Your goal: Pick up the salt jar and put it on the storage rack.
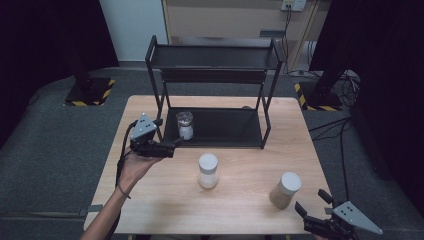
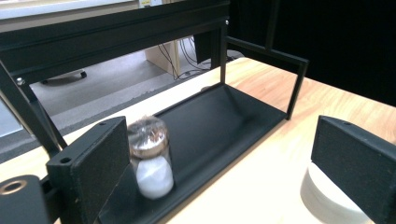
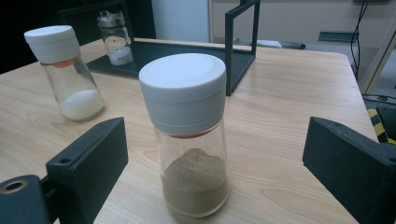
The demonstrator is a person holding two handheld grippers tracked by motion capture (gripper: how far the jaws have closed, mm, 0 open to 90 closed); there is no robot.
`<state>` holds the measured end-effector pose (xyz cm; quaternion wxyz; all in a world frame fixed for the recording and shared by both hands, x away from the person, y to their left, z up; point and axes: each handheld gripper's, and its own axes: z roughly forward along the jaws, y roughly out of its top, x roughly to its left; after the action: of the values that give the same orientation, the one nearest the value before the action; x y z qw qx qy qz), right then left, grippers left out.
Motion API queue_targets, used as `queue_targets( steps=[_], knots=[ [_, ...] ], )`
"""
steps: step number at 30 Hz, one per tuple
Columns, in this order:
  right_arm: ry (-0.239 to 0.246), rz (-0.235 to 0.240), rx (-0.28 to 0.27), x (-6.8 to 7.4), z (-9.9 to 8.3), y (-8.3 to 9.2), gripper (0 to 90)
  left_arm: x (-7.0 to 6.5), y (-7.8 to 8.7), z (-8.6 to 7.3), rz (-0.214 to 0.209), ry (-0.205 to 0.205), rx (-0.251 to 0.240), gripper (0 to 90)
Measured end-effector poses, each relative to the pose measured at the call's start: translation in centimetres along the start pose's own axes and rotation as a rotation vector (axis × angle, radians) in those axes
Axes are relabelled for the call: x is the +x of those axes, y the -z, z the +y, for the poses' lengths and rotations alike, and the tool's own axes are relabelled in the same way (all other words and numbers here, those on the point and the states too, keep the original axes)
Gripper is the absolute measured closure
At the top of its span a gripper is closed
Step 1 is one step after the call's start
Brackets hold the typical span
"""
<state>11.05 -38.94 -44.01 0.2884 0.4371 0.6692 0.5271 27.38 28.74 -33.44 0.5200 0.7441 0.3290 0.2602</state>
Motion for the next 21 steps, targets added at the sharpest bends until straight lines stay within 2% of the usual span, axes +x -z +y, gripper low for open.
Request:
queue_targets(
  steps=[6,10,17,21],
  knots=[
    [0.001,-0.001,0.001,0.0,0.0,0.0,6.7,-0.5,2.5,-1.7,0.0,0.004,-0.02,3.5],
    [0.001,-0.001,0.002,0.0,0.0,0.0,6.7,-1.1,4.0,-3.0,0.01,-0.013,-0.028,3.5],
    [-0.002,0.0,0.002,-0.1,-0.1,0.0,6.7,-1.8,6.1,-5.9,0.016,0.006,-0.016,3.5],
    [0.0,-0.001,0.002,-0.1,0.0,-0.1,6.7,-1.8,7.1,-7.7,0.007,0.026,-0.026,3.6]
  ],
)
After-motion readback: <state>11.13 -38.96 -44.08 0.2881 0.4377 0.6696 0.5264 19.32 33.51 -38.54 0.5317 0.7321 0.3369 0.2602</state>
